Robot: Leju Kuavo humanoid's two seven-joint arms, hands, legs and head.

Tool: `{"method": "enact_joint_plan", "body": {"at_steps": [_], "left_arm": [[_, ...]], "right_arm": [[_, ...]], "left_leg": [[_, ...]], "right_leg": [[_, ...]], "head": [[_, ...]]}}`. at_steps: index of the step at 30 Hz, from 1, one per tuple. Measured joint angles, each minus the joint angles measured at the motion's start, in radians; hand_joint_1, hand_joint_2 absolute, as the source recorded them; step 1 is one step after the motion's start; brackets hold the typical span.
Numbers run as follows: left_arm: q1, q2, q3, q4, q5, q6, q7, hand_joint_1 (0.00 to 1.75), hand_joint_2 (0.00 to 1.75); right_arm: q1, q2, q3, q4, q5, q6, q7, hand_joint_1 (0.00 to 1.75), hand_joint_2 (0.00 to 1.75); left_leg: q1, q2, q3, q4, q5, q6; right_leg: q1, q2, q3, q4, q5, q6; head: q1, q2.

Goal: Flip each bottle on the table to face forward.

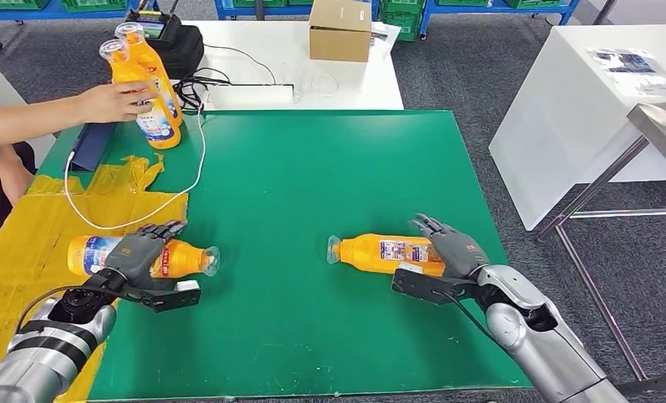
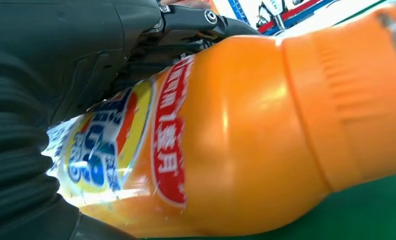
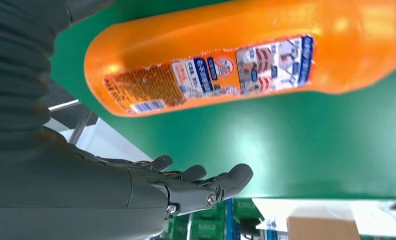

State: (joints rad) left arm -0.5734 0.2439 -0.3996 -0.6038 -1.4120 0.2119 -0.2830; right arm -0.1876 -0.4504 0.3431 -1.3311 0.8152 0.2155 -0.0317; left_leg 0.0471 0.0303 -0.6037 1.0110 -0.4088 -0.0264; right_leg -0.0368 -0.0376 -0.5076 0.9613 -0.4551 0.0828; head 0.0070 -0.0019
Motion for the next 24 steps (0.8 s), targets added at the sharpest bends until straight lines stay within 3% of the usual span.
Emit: {"method": "enact_joint_plan", "body": {"at_steps": [7,13,17,20,24], "left_arm": [[-0.026,-0.004,-0.014,0.044,0.013,-0.009,0.001,0.0,1.75],[-0.06,-0.016,-0.028,0.079,0.056,-0.032,-0.019,0.0,1.75],[-0.075,-0.039,-0.028,0.091,0.147,-0.071,-0.088,0.0,1.75],[-0.094,-0.064,-0.016,0.098,0.246,-0.129,-0.162,0.0,1.75],[-0.106,-0.088,-0.004,0.104,0.294,-0.162,-0.191,0.0,1.75]], "right_arm": [[-0.027,0.001,0.024,0.053,0.001,0.001,0.003,0.0,1.75],[-0.106,0.028,0.059,0.196,0.029,0.002,0.01,0.0,1.75],[-0.152,0.052,0.094,0.318,0.06,0.051,0.009,1.75,1.75],[-0.181,0.049,0.126,0.402,0.075,0.107,-0.008,1.75,1.75],[-0.216,0.041,0.158,0.478,0.076,0.124,-0.027,1.75,1.75]], "left_leg": [[0.0,0.0,0.0,0.0,0.001,0.0],[0.0,0.0,0.0,0.0,0.003,0.0],[0.0,-0.002,-0.001,0.0,0.004,0.001],[-0.001,-0.004,-0.001,0.0,0.004,0.001],[-0.001,-0.003,0.001,0.001,0.004,0.001]], "right_leg": [[0.0,0.0,0.0,0.0,0.0,0.0],[0.0,0.0,0.0,0.0,0.002,0.002],[-0.001,-0.002,-0.001,0.0,0.002,0.002],[-0.001,-0.004,0.0,0.0,0.002,0.002],[-0.002,-0.003,-0.003,0.0,0.002,0.002]], "head": [[0.0,0.0],[0.0,0.0],[0.0,0.0],[0.0,0.0],[0.0,0.0]]}}
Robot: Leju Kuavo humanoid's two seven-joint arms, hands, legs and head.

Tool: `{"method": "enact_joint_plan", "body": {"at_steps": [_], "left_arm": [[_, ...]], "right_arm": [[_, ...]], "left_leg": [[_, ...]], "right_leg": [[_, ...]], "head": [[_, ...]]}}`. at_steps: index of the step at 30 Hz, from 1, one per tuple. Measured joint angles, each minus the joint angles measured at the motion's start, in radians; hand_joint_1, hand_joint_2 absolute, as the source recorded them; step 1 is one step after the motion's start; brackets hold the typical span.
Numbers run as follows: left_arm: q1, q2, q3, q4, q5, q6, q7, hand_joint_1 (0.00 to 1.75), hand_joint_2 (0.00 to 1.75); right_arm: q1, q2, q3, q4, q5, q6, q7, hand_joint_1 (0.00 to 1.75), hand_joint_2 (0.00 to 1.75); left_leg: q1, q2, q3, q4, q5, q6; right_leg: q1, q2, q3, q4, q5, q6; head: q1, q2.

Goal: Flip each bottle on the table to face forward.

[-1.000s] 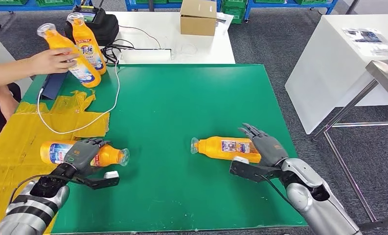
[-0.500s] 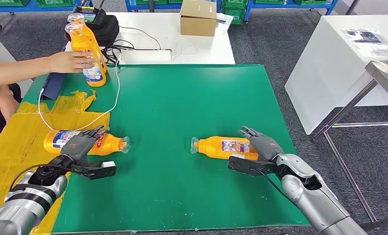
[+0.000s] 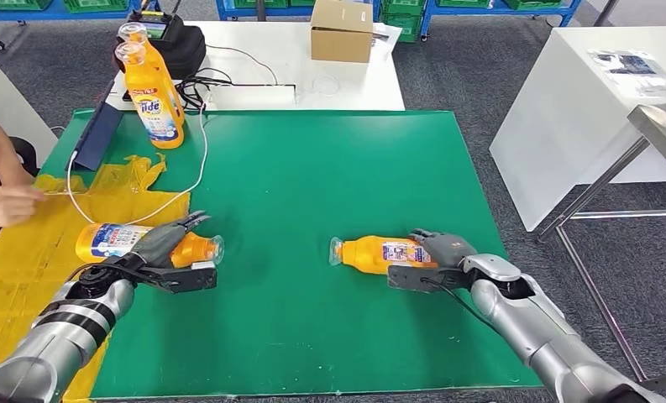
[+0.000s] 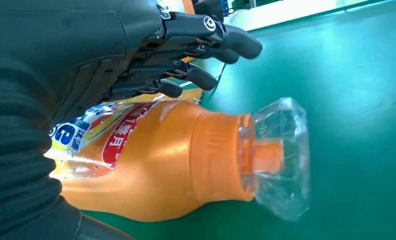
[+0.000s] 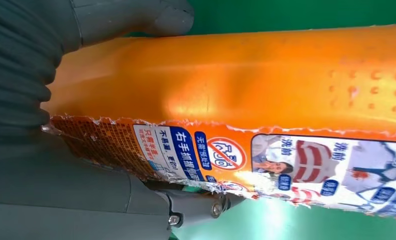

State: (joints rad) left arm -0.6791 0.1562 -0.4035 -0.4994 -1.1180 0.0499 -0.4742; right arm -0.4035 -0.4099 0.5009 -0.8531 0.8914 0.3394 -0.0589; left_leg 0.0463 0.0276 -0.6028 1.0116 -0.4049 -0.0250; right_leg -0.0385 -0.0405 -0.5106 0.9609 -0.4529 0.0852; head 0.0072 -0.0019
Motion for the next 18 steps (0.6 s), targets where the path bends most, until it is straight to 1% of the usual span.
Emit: {"method": "enact_joint_plan", "body": {"at_steps": [2,4,7,9,11,13,15,17,18], "left_arm": [[-0.003,-0.008,0.012,0.002,0.045,-0.018,-0.022,0.0,1.75],[-0.005,-0.02,0.036,0.002,0.131,-0.061,-0.06,0.0,1.75],[-0.002,-0.041,0.092,-0.011,0.327,-0.177,-0.109,0.0,1.75],[0.007,-0.057,0.142,-0.039,0.48,-0.272,-0.112,0.0,0.87],[0.033,-0.074,0.201,-0.093,0.64,-0.362,-0.077,0.0,0.0],[0.079,-0.088,0.261,-0.173,0.802,-0.44,-0.012,0.0,0.0],[0.149,-0.1,0.314,-0.28,0.961,-0.502,0.067,0.0,0.87],[0.239,-0.111,0.355,-0.405,1.109,-0.552,0.147,0.0,1.75],[0.283,-0.118,0.37,-0.471,1.177,-0.57,0.18,0.0,1.75]], "right_arm": [[-0.01,-0.001,0.01,0.021,0.0,0.002,-0.001,1.75,1.75],[-0.012,-0.002,0.017,0.033,-0.001,0.001,0.004,1.75,1.75],[-0.008,-0.002,0.022,0.04,-0.006,-0.011,0.013,1.75,1.75],[0.001,-0.001,0.02,0.04,-0.023,-0.028,0.024,1.75,1.75],[0.023,0.009,0.002,0.031,-0.063,-0.074,0.042,1.75,1.75],[0.063,0.042,-0.047,-0.001,-0.132,-0.154,0.055,1.75,1.75],[0.118,0.096,-0.12,-0.069,-0.238,-0.218,0.049,1.75,1.75],[0.189,0.166,-0.193,-0.175,-0.369,-0.236,0.037,1.75,1.75],[0.226,0.203,-0.221,-0.237,-0.426,-0.236,0.035,1.75,1.75]], "left_leg": [[0.0,0.0,0.002,0.0,-0.001,0.0],[0.0,0.0,0.004,0.0,-0.001,0.0],[0.0,0.0,0.004,0.0,-0.001,0.0],[0.0,0.0,0.005,0.0,-0.001,0.0],[0.0,-0.001,0.005,0.0,-0.001,0.0],[0.0,-0.001,0.005,0.0,-0.001,0.0],[0.0,0.001,0.004,0.0,-0.001,0.0],[0.0,0.006,0.003,-0.001,-0.002,-0.001],[0.0,0.007,0.001,-0.001,-0.002,-0.002]], "right_leg": [[0.0,0.0,-0.004,0.0,-0.001,0.0],[0.0,0.0,-0.005,-0.001,-0.001,0.0],[0.0,0.0,-0.004,-0.001,-0.001,0.0],[-0.001,0.0,-0.003,-0.001,-0.001,0.0],[-0.001,0.0,0.0,-0.001,-0.001,0.0],[0.0,0.0,0.005,-0.001,0.0,0.0],[0.0,0.002,0.009,0.0,0.0,0.001],[0.001,0.005,0.006,0.001,0.001,0.001],[0.001,0.006,0.003,0.002,0.001,0.001]], "head": [[0.0,0.0],[0.0,0.0],[0.0,0.0],[0.0,0.0],[0.0,0.0],[0.0,0.0],[0.0,0.0],[0.0,0.0],[0.0,0.0]]}}
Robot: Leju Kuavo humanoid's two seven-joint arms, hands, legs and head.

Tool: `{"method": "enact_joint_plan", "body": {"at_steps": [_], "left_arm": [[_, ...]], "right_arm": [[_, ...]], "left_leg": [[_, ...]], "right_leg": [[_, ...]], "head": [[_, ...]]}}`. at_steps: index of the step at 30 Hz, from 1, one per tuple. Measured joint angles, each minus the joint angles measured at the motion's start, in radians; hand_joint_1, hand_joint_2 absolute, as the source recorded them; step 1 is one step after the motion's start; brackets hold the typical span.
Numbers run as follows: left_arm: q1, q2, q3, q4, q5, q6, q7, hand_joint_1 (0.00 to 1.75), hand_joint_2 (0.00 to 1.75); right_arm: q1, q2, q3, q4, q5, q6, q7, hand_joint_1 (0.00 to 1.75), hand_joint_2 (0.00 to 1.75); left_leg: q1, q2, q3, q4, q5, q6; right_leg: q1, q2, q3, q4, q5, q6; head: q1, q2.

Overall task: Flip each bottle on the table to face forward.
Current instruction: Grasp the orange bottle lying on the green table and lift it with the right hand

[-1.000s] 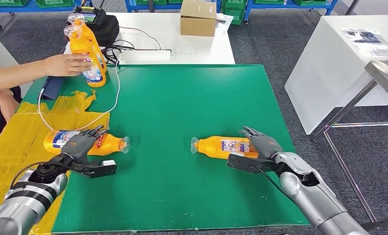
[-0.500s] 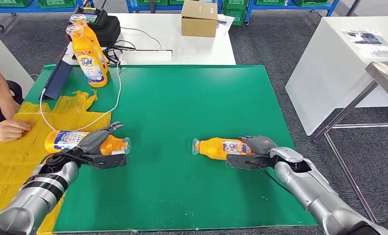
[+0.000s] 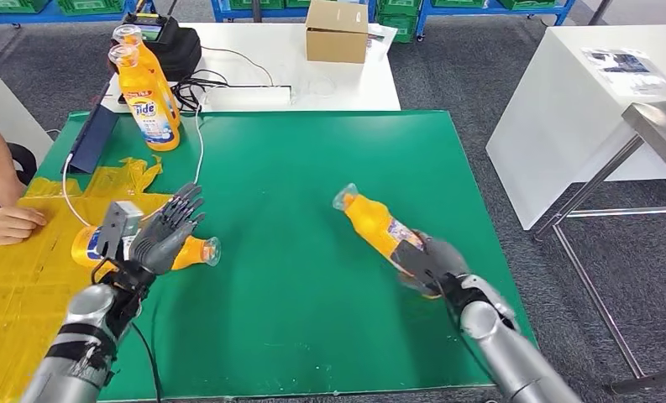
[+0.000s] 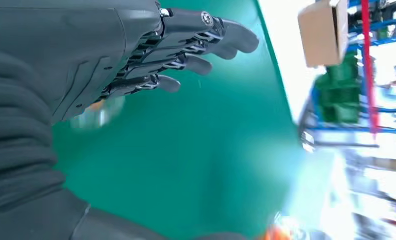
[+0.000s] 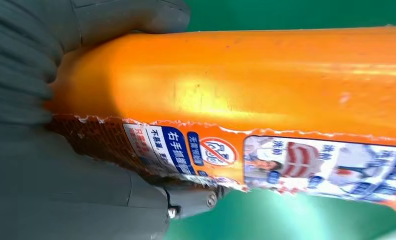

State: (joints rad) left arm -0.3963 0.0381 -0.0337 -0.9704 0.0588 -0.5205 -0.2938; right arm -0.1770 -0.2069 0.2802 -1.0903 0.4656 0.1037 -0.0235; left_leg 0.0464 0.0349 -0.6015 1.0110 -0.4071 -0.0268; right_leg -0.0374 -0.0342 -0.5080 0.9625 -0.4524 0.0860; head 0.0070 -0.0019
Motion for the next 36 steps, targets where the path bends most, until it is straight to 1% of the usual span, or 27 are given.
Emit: {"method": "enact_joint_plan", "body": {"at_steps": [3,5,8,10,14,17,21,23,32,36], "left_arm": [[0.102,-0.028,0.013,-0.193,0.129,-0.022,0.061,0.0,1.75],[0.138,-0.044,0.004,-0.305,0.153,-0.019,0.086,0.0,1.75],[0.173,-0.056,-0.032,-0.424,0.145,-0.004,0.093,0.0,1.75],[0.196,-0.061,-0.063,-0.477,0.139,0.006,0.088,0.0,1.75],[0.223,-0.063,-0.104,-0.537,0.138,0.017,0.079,0.0,1.75],[0.247,-0.063,-0.124,-0.551,0.136,0.018,0.07,0.0,1.75],[0.285,-0.063,-0.158,-0.552,0.104,0.015,0.016,0.0,1.75],[0.294,-0.063,-0.175,-0.553,0.096,0.013,0.007,0.0,1.75],[0.306,-0.064,-0.229,-0.567,0.08,0.003,0.004,0.0,1.75],[0.306,-0.064,-0.262,-0.568,0.05,0.004,-0.011,0.0,1.75]], "right_arm": [[0.086,0.098,-0.023,-0.193,-0.081,-0.001,0.0,1.75,1.75],[0.106,0.142,-0.014,-0.303,-0.096,0.003,0.005,1.75,1.75],[0.121,0.185,0.021,-0.414,-0.092,0.003,0.008,1.75,1.75],[0.137,0.201,0.057,-0.458,-0.082,-0.003,0.008,1.75,1.75],[0.157,0.216,0.109,-0.503,-0.079,-0.013,0.008,1.75,1.75],[0.18,0.22,0.135,-0.509,-0.089,-0.006,0.016,1.75,1.75],[0.221,0.223,0.186,-0.49,-0.088,-0.013,0.006,1.75,1.75],[0.231,0.224,0.211,-0.478,-0.088,-0.015,0.006,1.75,1.75],[0.234,0.229,0.272,-0.441,-0.089,-0.014,0.011,1.75,1.75],[0.211,0.229,0.306,-0.425,-0.085,-0.006,0.011,1.75,1.75]], "left_leg": [[0.0,-0.002,-0.01,0.0,0.002,-0.001],[0.0,-0.005,-0.016,0.0,0.005,-0.001],[-0.001,-0.005,-0.018,0.0,0.005,-0.001],[-0.003,-0.005,-0.018,0.0,0.005,-0.001],[-0.003,-0.005,-0.018,0.0,0.005,-0.001],[-0.003,-0.005,-0.017,0.0,0.005,-0.001],[-0.003,-0.005,-0.018,0.0,0.005,-0.001],[-0.003,-0.005,-0.018,0.0,0.005,-0.001],[-0.003,-0.005,-0.018,0.0,0.005,-0.001],[-0.003,-0.005,-0.018,0.0,0.005,-0.001]], "right_leg": [[0.0,-0.002,-0.011,0.003,0.0,0.0],[0.0,-0.004,-0.017,0.004,0.0,0.0],[-0.001,-0.005,-0.018,0.004,0.0,0.0],[-0.002,-0.005,-0.019,0.004,0.0,0.0],[-0.003,-0.005,-0.019,0.004,0.0,0.0],[-0.003,-0.005,-0.018,0.004,0.0,0.0],[-0.003,-0.005,-0.019,0.004,0.0,0.0],[-0.003,-0.005,-0.019,0.004,0.0,0.0],[-0.003,-0.005,-0.019,0.004,0.0,0.0],[-0.003,-0.005,-0.019,0.004,0.0,0.0]], "head": [[0.0,0.0],[0.0,0.0],[0.0,0.0],[0.0,0.0],[0.0,0.0],[0.0,0.0],[0.0,0.0],[0.0,0.0],[0.0,0.0],[0.0,0.0]]}}
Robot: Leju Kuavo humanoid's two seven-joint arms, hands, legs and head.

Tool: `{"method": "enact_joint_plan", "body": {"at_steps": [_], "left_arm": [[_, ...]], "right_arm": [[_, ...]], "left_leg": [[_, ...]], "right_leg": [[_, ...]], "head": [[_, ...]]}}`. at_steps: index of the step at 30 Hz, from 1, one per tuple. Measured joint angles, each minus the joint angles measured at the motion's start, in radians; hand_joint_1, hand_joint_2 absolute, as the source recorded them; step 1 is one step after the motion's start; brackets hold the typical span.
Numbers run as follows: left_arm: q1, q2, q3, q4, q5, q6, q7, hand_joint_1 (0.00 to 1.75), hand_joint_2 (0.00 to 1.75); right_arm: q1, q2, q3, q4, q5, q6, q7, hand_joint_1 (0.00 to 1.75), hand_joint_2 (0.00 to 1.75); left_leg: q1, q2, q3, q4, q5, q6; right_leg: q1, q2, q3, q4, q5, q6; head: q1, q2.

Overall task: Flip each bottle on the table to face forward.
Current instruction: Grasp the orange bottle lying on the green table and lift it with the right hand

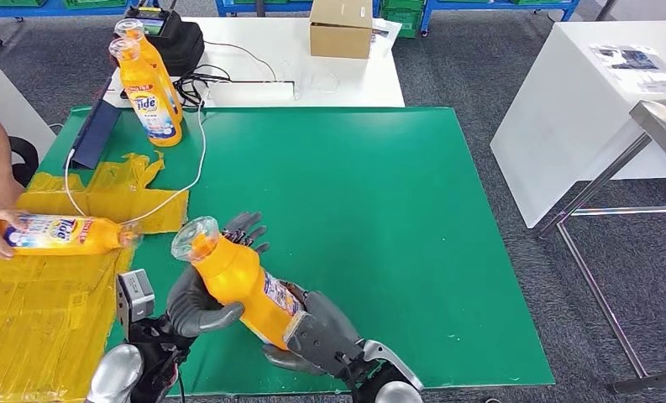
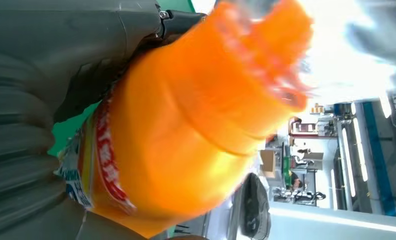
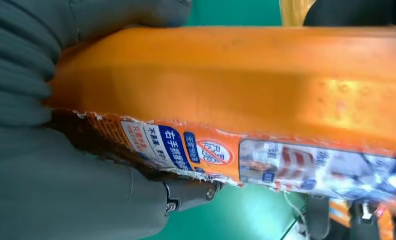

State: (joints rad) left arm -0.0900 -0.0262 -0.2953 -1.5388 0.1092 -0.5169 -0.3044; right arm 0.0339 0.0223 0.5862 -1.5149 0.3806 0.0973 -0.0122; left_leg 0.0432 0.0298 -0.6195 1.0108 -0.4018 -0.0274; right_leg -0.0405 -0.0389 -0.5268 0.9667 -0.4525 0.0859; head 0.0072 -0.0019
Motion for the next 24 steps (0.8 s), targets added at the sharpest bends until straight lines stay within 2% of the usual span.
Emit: {"method": "enact_joint_plan", "body": {"at_steps": [6,10,24], "left_arm": [[0.006,0.007,-0.04,-0.006,-0.061,0.012,-0.04,0.0,1.75],[0.01,0.018,-0.056,-0.008,-0.104,0.024,-0.068,1.75,1.75],[0.015,0.029,-0.083,-0.012,-0.164,0.06,-0.111,1.75,1.75]], "right_arm": [[-0.041,-0.004,0.038,0.009,-0.001,0.011,-0.002,1.75,1.75],[-0.045,-0.012,0.052,0.01,-0.001,0.011,-0.002,1.75,1.75],[-0.046,-0.028,0.074,0.01,0.003,0.008,0.0,1.75,1.75]], "left_leg": [[0.0,0.0,0.0,0.0,0.0,0.0],[0.0,0.0,0.0,0.0,0.0,0.0],[0.0,0.0,0.0,0.0,0.0,0.0]], "right_leg": [[0.0,0.0,0.0,0.0,0.0,0.0],[0.0,0.0,0.0,0.0,0.0,0.0],[0.0,0.0,0.0,0.0,0.0,0.0]], "head": [[0.0,0.0],[0.0,0.0],[0.0,0.0]]}}
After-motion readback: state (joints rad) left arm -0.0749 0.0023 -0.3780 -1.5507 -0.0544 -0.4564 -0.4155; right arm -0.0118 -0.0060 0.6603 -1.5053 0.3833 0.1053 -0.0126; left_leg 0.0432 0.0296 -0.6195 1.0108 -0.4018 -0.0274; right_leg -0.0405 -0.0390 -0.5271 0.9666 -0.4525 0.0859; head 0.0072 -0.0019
